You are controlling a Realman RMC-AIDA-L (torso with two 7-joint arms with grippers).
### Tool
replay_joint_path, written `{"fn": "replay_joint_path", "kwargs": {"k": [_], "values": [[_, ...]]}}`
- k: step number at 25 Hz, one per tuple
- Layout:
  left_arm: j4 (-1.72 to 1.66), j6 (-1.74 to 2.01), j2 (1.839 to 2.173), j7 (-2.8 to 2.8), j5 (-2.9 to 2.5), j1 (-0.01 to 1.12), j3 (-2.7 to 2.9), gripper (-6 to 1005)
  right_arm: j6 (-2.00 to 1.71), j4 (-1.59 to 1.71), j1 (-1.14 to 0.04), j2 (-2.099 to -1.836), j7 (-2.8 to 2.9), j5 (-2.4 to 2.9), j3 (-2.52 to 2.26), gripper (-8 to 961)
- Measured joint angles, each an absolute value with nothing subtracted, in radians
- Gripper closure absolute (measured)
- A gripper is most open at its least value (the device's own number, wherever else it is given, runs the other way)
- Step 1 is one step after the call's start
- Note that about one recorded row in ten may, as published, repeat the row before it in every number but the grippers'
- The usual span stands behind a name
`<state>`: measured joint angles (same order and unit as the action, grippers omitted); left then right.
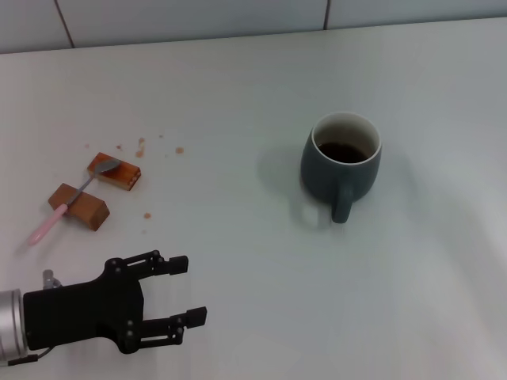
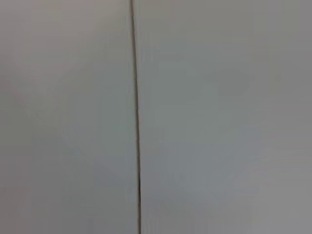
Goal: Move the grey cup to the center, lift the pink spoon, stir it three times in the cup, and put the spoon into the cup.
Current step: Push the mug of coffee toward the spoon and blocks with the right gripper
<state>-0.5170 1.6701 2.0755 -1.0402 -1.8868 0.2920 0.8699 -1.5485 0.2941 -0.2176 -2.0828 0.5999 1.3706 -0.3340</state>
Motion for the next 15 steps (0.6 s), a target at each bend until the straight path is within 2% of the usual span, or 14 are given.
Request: {"fn": "replay_joint_path", "kwargs": {"k": [7, 15], "values": [[-0.517, 1.667, 2.077, -1.039, -1.887, 0.3, 0.871, 203, -1.433, -0.05, -0.358, -2.086, 0.056, 1.369, -0.317, 939], [-0.517, 1.668, 2.077, -1.038, -1.886, 0.304, 0.871, 203, -1.297, -0.176, -0.442, -2.087, -0.111, 1.373, -0.314, 946]]}}
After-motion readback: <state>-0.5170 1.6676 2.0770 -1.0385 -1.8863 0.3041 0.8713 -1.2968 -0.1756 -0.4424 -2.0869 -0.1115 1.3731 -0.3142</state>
